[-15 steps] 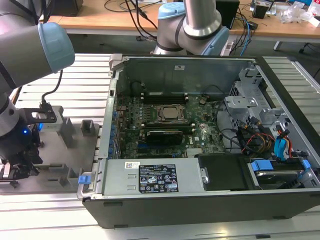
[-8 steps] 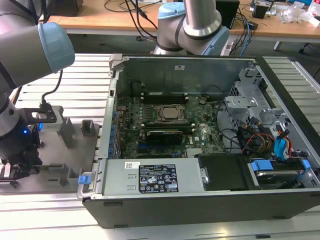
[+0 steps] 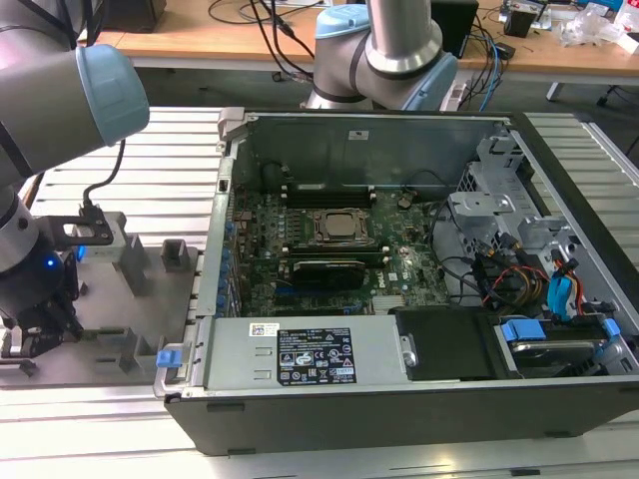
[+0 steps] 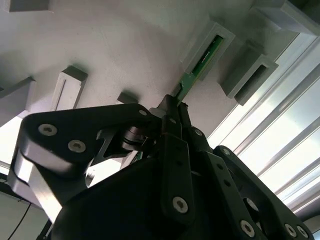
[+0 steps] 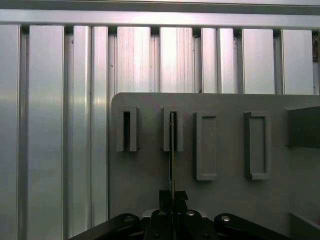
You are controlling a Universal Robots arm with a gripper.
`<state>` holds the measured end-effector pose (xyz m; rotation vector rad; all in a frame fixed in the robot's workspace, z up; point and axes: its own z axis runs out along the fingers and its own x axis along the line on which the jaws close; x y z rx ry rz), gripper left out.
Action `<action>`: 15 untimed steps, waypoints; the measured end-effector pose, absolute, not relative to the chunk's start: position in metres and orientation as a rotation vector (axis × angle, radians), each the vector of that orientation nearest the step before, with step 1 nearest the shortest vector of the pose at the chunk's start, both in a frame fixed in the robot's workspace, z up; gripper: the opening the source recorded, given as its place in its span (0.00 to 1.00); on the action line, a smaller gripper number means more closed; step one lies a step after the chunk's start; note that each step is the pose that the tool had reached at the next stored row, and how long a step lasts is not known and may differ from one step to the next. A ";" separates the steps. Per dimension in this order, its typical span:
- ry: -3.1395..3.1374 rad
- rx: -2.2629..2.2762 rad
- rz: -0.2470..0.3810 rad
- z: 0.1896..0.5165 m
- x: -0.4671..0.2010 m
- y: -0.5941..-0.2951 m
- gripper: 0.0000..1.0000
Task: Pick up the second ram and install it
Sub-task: 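Pick up the second ram and move it above second insertion slot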
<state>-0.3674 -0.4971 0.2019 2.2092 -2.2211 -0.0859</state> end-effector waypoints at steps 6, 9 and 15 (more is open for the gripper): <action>-2.221 2.209 -0.086 0.202 -0.367 -0.497 0.13; -2.221 2.209 -0.086 0.202 -0.367 -0.497 0.13; -2.221 2.209 -0.086 0.217 -0.367 -0.497 0.13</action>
